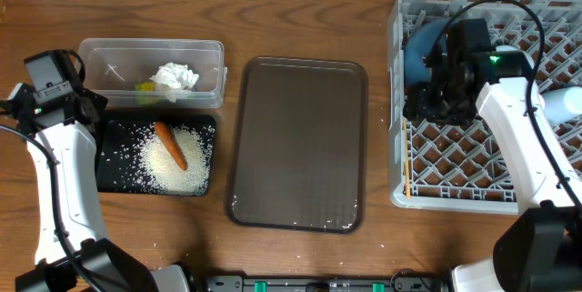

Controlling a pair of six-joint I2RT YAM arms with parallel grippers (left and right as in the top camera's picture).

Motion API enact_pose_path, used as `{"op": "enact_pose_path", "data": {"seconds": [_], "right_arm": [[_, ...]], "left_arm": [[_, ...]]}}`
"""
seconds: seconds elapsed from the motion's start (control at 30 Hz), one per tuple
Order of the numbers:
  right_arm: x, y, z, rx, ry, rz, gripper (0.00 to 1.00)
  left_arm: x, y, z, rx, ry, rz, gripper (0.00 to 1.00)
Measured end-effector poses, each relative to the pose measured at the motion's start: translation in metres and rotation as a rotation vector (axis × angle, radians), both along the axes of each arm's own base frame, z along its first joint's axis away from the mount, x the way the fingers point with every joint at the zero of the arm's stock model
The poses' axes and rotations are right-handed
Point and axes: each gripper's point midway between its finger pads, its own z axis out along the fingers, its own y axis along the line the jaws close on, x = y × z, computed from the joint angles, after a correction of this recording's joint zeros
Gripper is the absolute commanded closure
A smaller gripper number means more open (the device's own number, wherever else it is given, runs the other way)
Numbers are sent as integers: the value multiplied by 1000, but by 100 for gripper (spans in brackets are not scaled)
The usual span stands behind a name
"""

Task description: Sort waste into correct bins and load items into the dishwasher rack

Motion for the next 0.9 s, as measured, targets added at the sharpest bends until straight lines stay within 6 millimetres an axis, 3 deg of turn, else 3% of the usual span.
{"op": "enact_pose_path", "data": {"seconds": [0.17,0.37,0.53,0.7,0.73,0.77,0.8,0.9], "right_arm": [[-8,3,30,26,-52,-4,29],[-45,2,104,53,-228,-8,32],[-72,2,128,67,-294,-10,37],[-93,12,127,94,-336,1,40],[-97,16,125,102,-356,17,38],[-101,19,122,109,-371,25,14],[-105,23,119,122,-400,39,1],[-115,29,112,144,-466,66,1]], "left_arm": [[0,0,0,0,0,0,3],[0,0,0,0,0,0,3],[0,0,0,0,0,0,3],[0,0,0,0,0,0,3],[0,0,0,0,-1,0,3],[0,0,0,0,-1,0,3],[0,0,0,0,0,0,3],[0,0,0,0,0,0,3]]}}
